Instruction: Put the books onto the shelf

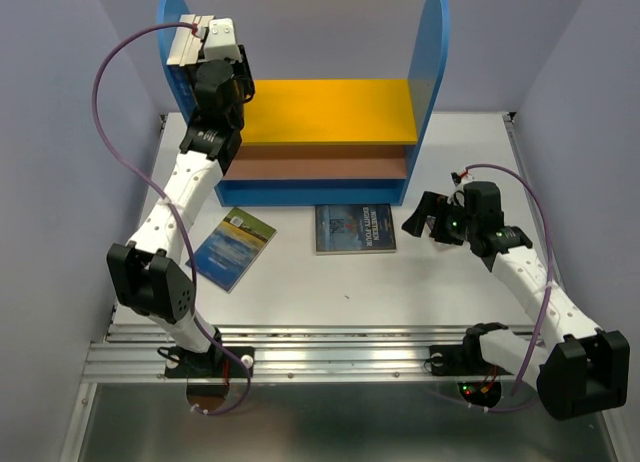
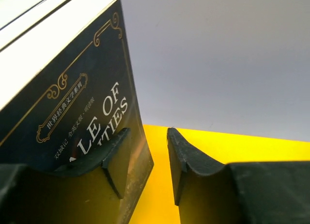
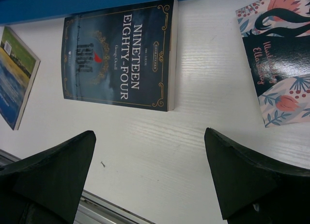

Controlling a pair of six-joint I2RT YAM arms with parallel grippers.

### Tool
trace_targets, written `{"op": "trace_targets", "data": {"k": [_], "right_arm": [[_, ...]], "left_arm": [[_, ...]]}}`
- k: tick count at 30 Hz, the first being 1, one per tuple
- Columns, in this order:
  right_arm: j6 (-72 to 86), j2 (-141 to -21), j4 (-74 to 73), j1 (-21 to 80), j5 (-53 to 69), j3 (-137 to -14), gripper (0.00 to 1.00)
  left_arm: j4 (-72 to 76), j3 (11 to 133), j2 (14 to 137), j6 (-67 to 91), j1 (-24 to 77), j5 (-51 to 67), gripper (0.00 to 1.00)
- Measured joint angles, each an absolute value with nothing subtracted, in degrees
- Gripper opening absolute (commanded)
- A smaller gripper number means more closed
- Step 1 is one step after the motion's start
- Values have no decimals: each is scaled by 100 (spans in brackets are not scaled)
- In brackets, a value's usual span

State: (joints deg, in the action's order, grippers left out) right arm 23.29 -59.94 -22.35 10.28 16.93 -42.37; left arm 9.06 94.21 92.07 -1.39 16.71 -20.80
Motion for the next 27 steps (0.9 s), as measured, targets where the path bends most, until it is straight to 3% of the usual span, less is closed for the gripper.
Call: {"op": "trace_targets", "data": {"k": [1, 5, 8, 16, 27], "right_arm": [[2329, -5990, -2235, 1028, 1693, -4237, 100], [2329, -5968, -2237, 1028, 1693, -4237, 100], [2329, -5957, -2237, 1028, 1695, -4237, 100], [2331, -5883, -2257, 1028, 1695, -4237, 100], [2331, -5721, -2259, 1028, 1745, -4237, 100]], "left_arm": [[899, 9421, 9194, -106, 1671, -2032, 52], [860, 9421, 9045, 32, 1691, -1708, 83], [773, 9421, 8936, 97, 1782, -1400, 99], [340, 9443, 8497, 410, 1883, -1100, 99], [-117, 9498, 7015, 1017, 2231, -893, 99]]}}
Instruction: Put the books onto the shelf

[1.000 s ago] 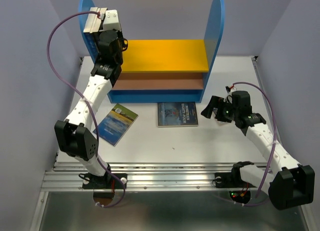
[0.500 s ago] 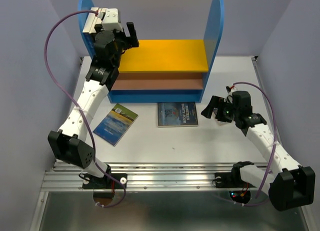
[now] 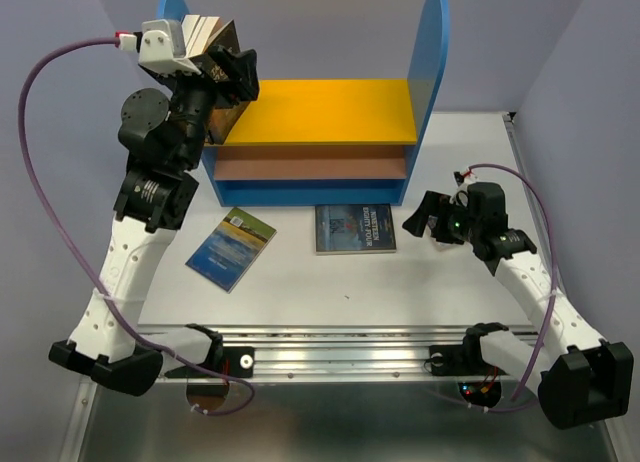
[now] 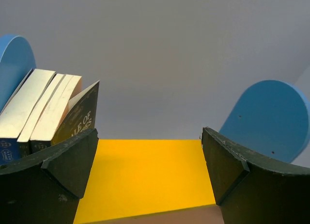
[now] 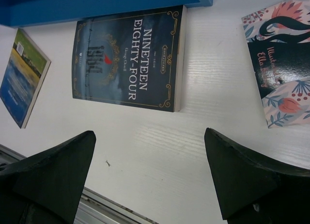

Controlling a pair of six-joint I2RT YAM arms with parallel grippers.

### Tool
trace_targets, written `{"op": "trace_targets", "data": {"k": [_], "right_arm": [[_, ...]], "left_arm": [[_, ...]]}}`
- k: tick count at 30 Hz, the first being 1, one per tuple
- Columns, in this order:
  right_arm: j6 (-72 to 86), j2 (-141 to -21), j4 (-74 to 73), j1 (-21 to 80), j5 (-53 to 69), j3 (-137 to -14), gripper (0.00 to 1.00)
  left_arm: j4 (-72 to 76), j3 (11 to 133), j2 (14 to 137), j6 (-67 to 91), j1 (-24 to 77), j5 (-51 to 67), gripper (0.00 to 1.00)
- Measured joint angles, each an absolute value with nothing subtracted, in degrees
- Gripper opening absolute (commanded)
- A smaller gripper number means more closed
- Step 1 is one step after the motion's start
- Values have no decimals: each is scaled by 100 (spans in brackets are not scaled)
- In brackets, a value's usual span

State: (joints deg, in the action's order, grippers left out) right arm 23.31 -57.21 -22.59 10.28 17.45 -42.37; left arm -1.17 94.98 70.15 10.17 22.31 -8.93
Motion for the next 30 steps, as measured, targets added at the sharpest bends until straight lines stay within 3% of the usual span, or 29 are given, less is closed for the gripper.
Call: {"op": "trace_targets", "data": {"k": [8, 17, 25, 30], "right_arm": [[2327, -5680, -2259, 1028, 1844, -4235, 100], [2329, -5570, -2241, 1028, 2058, -4217, 100], [2445, -5896, -1702, 1168, 2248, -3885, 100], [2526, -6761, -1385, 2029, 1695, -3933, 100]], "left_arm": [[-489, 9290, 6416, 1332, 2370, -497, 99], [-611, 5616, 4018, 2794, 2397, -51, 99], [-545, 3393, 4270, 3769, 2652, 786, 99], [-78, 2053, 4335, 4416, 2888, 1044, 99]]}}
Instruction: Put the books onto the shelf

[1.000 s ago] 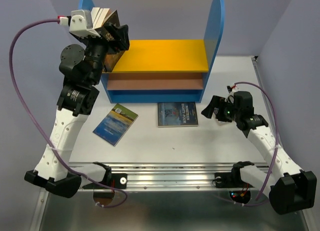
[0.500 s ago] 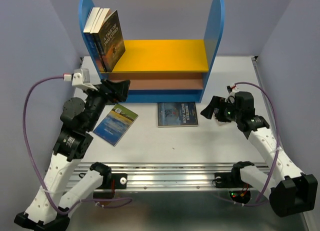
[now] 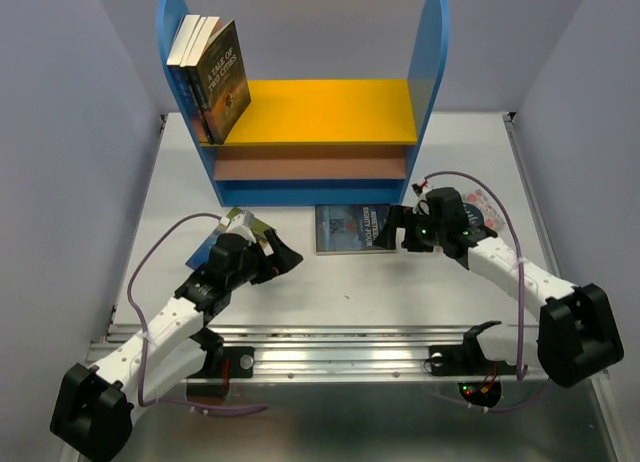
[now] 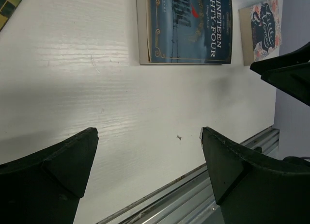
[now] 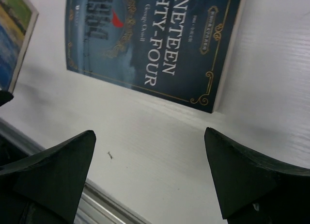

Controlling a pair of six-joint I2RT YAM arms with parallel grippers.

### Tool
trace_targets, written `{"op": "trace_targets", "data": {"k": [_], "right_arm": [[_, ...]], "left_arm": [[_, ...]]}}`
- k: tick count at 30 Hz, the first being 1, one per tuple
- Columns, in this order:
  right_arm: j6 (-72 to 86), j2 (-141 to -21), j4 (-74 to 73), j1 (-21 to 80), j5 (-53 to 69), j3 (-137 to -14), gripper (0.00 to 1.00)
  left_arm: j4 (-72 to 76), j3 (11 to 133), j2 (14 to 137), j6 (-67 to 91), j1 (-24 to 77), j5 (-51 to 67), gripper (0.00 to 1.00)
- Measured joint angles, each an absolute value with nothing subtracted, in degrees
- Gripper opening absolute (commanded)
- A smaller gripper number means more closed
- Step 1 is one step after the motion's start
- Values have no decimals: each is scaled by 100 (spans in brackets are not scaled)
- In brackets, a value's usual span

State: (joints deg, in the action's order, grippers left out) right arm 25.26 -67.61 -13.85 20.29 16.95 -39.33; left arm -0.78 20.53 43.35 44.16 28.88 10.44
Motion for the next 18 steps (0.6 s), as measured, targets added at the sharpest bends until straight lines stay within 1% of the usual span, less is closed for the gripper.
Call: {"op": "trace_targets", "data": {"k": [2, 7, 14, 17, 18], "right_arm": [[2574, -7120, -1295, 2161, 1437, -3981, 100], [2862, -7550, -1057, 2163, 869, -3986, 100], [3030, -7832, -773, 2145, 705, -3981, 100], [3048, -7985, -672, 2145, 663, -3981, 100], [3048, -8038, -655, 2145, 657, -3986, 100]], "left_arm": [[213, 1870, 4471, 4574, 2891, 1063, 99], [1212, 1916, 5474, 4705, 2893, 1026, 99], [1890, 2860, 7603, 4497, 2893, 1055, 99], [2088, 3159, 8134, 4381, 2895, 1061, 99], [2126, 3267, 8276, 4338, 2904, 1055, 97]]}}
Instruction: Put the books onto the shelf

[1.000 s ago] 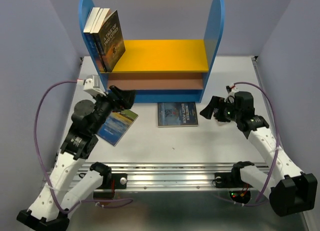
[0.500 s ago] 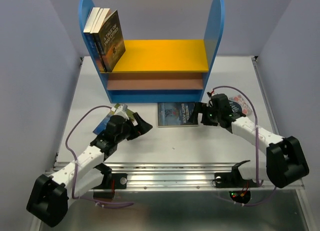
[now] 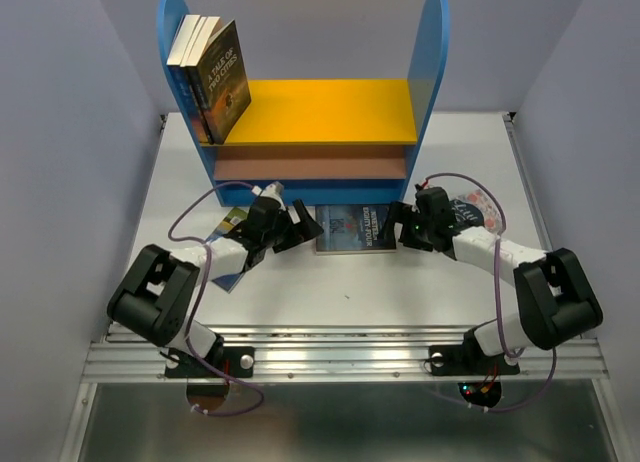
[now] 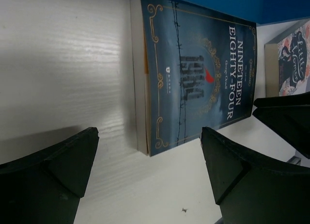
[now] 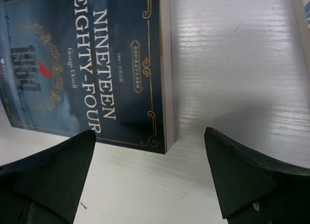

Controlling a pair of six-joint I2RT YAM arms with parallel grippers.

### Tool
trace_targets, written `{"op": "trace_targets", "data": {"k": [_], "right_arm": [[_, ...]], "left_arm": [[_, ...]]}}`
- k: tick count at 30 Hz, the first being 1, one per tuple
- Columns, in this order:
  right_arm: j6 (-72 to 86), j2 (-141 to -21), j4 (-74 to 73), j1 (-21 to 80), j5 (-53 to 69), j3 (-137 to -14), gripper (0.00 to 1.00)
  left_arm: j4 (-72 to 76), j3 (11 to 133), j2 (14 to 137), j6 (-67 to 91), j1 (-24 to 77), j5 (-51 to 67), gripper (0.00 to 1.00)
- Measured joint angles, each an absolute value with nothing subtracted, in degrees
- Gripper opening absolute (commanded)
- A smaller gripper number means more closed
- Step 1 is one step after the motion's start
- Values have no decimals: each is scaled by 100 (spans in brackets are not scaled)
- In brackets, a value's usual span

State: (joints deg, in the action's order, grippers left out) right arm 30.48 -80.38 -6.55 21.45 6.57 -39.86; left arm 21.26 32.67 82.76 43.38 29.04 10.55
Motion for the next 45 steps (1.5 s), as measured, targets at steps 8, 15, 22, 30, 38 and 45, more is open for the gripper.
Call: {"op": "trace_targets", "data": {"k": [8, 15, 22, 30, 38, 45], "right_arm": [[3223, -8722, -471, 2145, 607, -4285, 100], [3306, -8779, -370, 2145, 650, -4307, 100], [3227, -8777, -357, 2102, 703, -4303, 100], [2578, -8772, -401, 1992, 797, -4303, 100], [1876, -8772, -451, 2128, 1286, -4309, 100], [1785, -8781, -753, 2453, 1660, -4480, 100]], "left_arm": [[2438, 3966, 9389, 4010, 2969, 1127, 66], [2720, 4075, 9850, 3988, 3223, 1190, 1], [2945, 3924, 9727, 4101, 3413, 947, 0], [2659, 3581, 9277, 4206, 4143, 550, 0], [1822, 3009, 8418, 4604, 5551, 908, 0], [720, 2797, 7435, 5120, 6521, 1068, 55]]}}
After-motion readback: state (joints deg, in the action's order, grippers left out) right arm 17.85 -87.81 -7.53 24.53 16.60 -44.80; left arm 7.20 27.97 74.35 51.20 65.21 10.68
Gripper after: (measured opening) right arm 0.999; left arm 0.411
